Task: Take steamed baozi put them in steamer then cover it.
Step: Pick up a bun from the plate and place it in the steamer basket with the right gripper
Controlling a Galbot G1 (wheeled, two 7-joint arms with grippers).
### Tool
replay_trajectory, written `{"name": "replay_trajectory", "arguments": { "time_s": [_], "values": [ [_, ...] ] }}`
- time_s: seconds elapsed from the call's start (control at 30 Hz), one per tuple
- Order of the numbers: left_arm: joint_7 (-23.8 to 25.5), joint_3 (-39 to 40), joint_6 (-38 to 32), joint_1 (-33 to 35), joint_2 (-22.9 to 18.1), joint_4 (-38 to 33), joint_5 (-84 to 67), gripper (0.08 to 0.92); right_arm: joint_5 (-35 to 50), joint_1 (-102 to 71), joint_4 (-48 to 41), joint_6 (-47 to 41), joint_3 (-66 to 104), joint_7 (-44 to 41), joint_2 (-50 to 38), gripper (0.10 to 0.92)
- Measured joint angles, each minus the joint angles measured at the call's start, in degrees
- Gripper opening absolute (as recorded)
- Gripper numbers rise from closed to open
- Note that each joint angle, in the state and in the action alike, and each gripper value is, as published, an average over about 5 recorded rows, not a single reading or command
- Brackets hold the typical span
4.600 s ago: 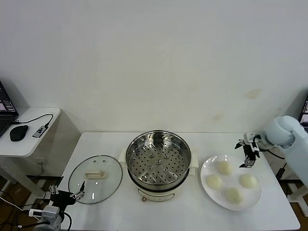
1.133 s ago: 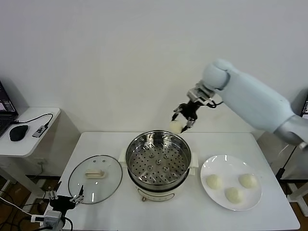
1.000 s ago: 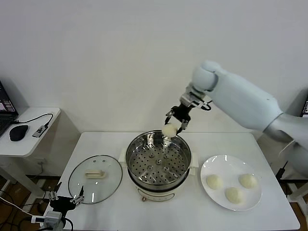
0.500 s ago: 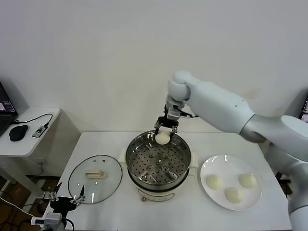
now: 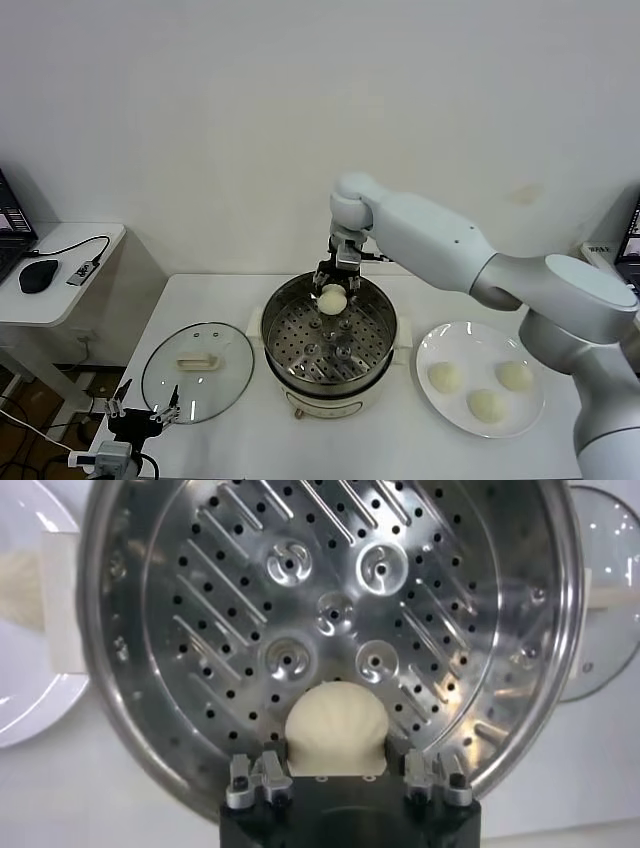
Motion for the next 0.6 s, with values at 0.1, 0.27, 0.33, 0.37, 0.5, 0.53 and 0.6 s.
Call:
{"name": "replay_trajectory", "arguments": {
  "time_s": [0.1,0.27,0.33,0.37,0.5,0.53,0.6],
  "values": [
    [0.2,0.09,0.02,0.12,-0.12,-0.01,0.12,0.823,-1.01,-0.33,-0.19,-0.12,0.16,0.62,0.19,0.615],
    [0.36,0.17,0.1,0.11,-0.43,-0.07,0.24,0.823,-2.07,-0.51,0.36,-1.68,0.08,1.91,-0.15,0.745],
    [0.36,0.25,0.12,0.13,-0.45,-0.11,0.3,0.823,-1.76,-0.34,1.06,-3.03,-0.05,2.31,-0.59,0.79],
    [0.35,0.3,0.14,0.15,-0.45,-0.15,0.33,0.823,-1.42,-0.17,1.54,-3.86,-0.1,2.44,-0.88,0.804],
    [0.37,0.59,0.41,0.1,-0.5,-0.36,0.38,0.823,1.1,0.96,4.46,-8.35,0.0,2.67,-2.92,0.821],
    [0.39,0.67,0.51,0.05,-0.54,-0.41,0.39,0.823,2.07,1.39,5.52,-9.93,0.03,2.7,-3.76,0.822],
    [0.46,0.84,0.7,-0.06,-0.59,-0.51,0.4,0.823,4.39,2.41,7.85,-13.6,0.05,2.75,-5.82,0.823]
  ]
}}
